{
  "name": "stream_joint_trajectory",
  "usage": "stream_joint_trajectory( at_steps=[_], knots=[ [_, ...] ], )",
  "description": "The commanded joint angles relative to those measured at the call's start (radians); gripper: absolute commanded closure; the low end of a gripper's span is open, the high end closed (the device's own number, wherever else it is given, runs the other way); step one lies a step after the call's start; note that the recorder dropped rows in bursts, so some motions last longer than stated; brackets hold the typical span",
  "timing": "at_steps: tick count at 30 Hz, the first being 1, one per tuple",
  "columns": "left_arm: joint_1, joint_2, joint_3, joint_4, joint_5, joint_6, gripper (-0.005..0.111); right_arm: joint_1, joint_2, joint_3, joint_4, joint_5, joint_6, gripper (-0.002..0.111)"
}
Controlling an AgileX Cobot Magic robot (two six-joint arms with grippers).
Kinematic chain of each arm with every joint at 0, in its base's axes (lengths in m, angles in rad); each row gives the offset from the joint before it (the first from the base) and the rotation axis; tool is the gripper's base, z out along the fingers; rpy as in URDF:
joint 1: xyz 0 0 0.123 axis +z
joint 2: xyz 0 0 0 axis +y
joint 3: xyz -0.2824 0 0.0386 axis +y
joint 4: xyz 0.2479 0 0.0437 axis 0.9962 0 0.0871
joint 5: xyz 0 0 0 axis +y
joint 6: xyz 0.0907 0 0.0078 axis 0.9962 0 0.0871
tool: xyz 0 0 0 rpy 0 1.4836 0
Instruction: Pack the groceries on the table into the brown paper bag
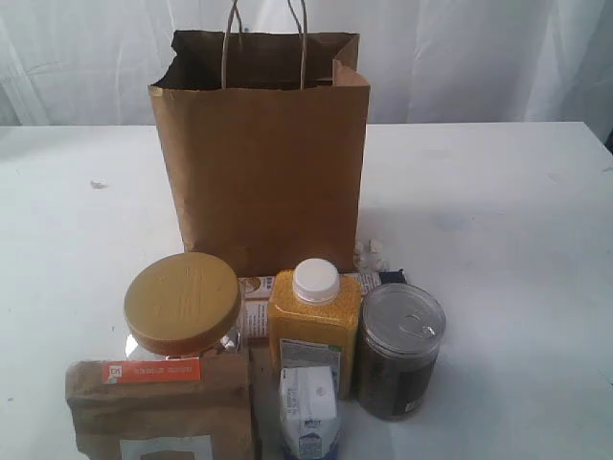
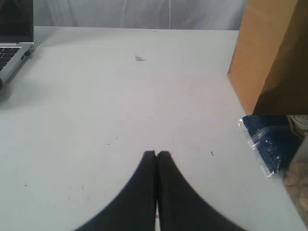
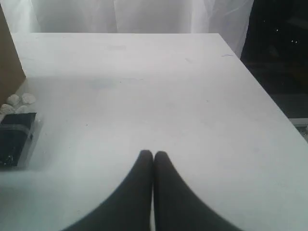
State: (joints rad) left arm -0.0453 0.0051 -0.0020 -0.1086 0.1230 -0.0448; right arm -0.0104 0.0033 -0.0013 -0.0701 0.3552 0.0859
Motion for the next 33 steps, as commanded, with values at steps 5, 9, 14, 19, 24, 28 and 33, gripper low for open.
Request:
stream_joint_trajectory(
  at_steps=[5,9,14,19,24,28,33],
  knots=[
    [-0.001,-0.005,0.002,-0.006,0.001,-0.001,0.107,0.0,-0.003,0.001,-0.067,-0.049,-0.12,0.108],
    [-0.001,-0.005,0.002,-0.006,0.001,-0.001,0.107,0.0,-0.003,0.001,-0.087,-0.121,-0.197,0.108],
    [-0.001,-0.005,0.002,-0.006,0.001,-0.001,0.107,0.0,-0.003,0.001,-0.085,-0.195,-0.194,0.108],
    [-0.001,-0.005,0.002,-0.006,0.001,-0.001,0.107,0.0,-0.003,0.001,0.39,-0.301,0.256,0.108],
    [-0.001,-0.005,0.002,-0.006,0.001,-0.001,0.107,0.0,-0.003,0.001,0.441,-0.371,0.488,0.108],
    [-0.001,-0.005,0.002,-0.006,0.001,-0.001,0.107,0.0,-0.003,0.001,0.548,-0.863,0.885,0.108],
    [-0.001,-0.005,0.002,-0.006,0.001,-0.001,0.107,0.0,0.054,-0.178,0.636,-1.493,0.664,0.108]
  ],
)
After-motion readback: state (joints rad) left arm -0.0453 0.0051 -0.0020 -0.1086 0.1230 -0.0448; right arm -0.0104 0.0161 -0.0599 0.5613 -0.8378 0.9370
